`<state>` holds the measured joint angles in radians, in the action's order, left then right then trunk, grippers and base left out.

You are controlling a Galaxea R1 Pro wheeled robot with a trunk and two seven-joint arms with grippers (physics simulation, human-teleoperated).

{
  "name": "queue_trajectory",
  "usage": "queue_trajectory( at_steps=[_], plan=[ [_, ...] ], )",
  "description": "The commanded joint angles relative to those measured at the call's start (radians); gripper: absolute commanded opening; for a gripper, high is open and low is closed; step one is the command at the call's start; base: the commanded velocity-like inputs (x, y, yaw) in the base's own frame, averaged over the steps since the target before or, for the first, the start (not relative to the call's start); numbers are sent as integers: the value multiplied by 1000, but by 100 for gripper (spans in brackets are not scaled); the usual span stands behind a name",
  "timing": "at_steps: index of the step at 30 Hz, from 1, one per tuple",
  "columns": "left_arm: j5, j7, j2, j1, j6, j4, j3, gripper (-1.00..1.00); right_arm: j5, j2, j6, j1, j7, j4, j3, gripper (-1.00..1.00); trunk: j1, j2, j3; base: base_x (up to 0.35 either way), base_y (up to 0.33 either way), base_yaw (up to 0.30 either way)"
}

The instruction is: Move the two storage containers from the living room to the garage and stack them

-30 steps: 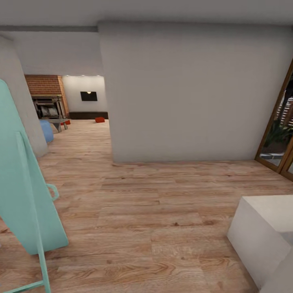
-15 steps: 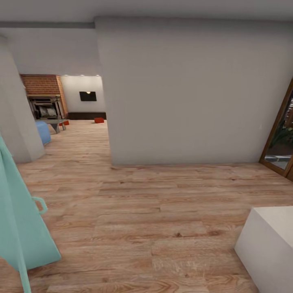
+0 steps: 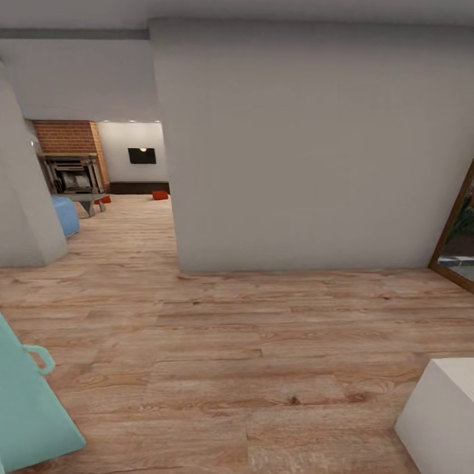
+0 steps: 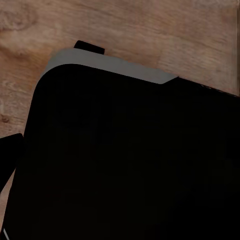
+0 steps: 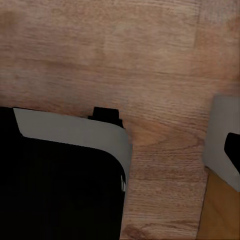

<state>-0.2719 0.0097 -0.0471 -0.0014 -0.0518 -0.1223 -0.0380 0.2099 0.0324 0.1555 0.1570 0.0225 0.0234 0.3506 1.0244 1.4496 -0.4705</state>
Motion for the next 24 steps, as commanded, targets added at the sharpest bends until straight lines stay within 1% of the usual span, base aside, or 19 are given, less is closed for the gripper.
queue_trajectory(
  at_steps=[1,13,17,24],
  plan=[
    [-3,1,0,0,-2,0,-3,100,9,-1,6,1,1,3,8,100,1,0,-1,326,0,162],
    [-3,1,0,0,-2,0,-3,100,9,0,6,1,3,3,8,100,1,0,-1,326,0,246],
    [-3,1,0,0,-2,0,-3,100,9,3,9,1,1,3,8,100,1,0,-1,326,0,73],
    [-3,1,0,0,-2,0,-3,100,9,4,9,1,1,3,8,100,1,0,-1,326,0,10]
  ],
)
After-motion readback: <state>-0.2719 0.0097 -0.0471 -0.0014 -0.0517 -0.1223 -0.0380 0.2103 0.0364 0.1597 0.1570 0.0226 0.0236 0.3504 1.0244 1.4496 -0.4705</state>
